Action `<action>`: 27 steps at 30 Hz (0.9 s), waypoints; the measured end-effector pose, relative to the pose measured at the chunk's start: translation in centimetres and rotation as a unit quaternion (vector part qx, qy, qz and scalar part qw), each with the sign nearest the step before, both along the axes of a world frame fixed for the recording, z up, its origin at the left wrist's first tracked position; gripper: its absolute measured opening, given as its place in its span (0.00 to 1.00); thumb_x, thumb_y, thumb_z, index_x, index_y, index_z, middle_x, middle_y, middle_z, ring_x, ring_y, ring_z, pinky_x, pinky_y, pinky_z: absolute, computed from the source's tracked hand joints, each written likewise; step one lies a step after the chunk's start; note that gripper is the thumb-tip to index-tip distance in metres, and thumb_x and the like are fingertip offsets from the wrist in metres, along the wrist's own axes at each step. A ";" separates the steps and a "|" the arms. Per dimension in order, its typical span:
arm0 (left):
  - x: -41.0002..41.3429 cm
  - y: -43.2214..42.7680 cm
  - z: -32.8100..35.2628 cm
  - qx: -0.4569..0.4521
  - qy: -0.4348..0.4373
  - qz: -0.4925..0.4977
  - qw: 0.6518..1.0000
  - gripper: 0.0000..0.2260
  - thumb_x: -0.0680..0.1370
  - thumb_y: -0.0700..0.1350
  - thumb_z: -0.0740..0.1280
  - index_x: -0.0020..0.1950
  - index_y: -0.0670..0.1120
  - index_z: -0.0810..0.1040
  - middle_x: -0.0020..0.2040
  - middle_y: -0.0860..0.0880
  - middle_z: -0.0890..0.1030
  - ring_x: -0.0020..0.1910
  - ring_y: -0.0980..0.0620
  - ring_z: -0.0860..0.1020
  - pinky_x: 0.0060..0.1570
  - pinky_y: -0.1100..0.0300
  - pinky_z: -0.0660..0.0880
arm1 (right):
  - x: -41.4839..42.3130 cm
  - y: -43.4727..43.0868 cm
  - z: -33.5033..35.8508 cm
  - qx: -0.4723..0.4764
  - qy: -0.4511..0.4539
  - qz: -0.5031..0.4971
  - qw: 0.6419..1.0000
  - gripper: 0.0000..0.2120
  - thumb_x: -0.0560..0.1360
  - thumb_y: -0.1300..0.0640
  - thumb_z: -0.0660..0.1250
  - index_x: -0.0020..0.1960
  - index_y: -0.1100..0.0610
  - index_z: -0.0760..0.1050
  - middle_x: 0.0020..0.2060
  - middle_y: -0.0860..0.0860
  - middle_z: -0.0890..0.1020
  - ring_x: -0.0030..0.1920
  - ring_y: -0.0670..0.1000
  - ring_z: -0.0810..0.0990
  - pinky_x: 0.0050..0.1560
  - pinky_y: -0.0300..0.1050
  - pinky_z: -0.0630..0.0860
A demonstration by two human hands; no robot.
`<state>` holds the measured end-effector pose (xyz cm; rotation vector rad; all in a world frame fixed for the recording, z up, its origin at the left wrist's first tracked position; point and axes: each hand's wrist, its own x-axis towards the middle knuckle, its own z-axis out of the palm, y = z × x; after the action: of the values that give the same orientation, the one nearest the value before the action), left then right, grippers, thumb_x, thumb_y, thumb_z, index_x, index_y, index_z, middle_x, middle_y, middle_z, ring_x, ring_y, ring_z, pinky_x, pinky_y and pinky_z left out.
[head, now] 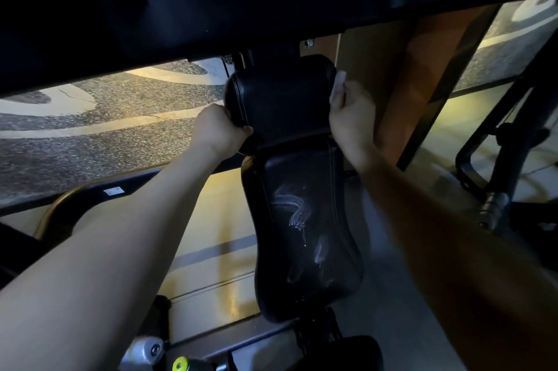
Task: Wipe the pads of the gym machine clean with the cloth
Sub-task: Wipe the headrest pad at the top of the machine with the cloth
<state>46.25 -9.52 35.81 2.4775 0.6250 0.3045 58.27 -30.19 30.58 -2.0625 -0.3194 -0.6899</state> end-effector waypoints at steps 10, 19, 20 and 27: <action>-0.2 -0.2 -0.8 -0.009 -0.011 -0.005 1.000 0.10 0.76 0.49 0.72 0.46 0.42 0.80 0.40 0.45 0.80 0.41 0.42 0.78 0.39 0.55 0.70 | -0.9 3.4 2.1 -0.045 -0.098 0.007 0.994 0.13 0.84 0.53 0.57 0.61 0.57 0.77 0.54 0.57 0.80 0.49 0.50 0.76 0.45 0.37 0.73; -1.0 0.2 -0.9 -0.017 -0.029 -0.014 0.999 0.13 0.77 0.51 0.72 0.53 0.42 0.82 0.43 0.44 0.81 0.43 0.43 0.79 0.39 0.58 0.68 | -3.5 5.8 2.2 -0.168 -0.201 0.108 0.959 0.11 0.83 0.57 0.61 0.58 0.61 0.78 0.52 0.60 0.76 0.46 0.56 0.79 0.46 0.41 0.76; -1.2 0.4 -0.9 -0.012 -0.030 -0.019 0.999 0.14 0.77 0.51 0.72 0.55 0.42 0.82 0.45 0.44 0.82 0.45 0.42 0.80 0.40 0.58 0.69 | -3.5 6.2 2.8 -0.150 -0.197 0.095 0.964 0.11 0.83 0.57 0.61 0.58 0.61 0.78 0.52 0.60 0.76 0.46 0.55 0.79 0.46 0.38 0.73; -2.7 2.5 -1.6 -0.053 -0.028 -0.093 0.994 0.19 0.79 0.43 0.67 0.70 0.43 0.75 0.64 0.43 0.80 0.61 0.43 0.80 0.57 0.58 0.74 | -5.1 8.3 1.4 -0.263 -0.223 0.216 0.914 0.11 0.83 0.57 0.61 0.62 0.60 0.76 0.49 0.59 0.74 0.46 0.58 0.76 0.40 0.52 0.77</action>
<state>43.55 -7.00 34.20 2.3940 0.3732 0.2604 53.18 -21.88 32.01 -2.1841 -1.3042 -0.8522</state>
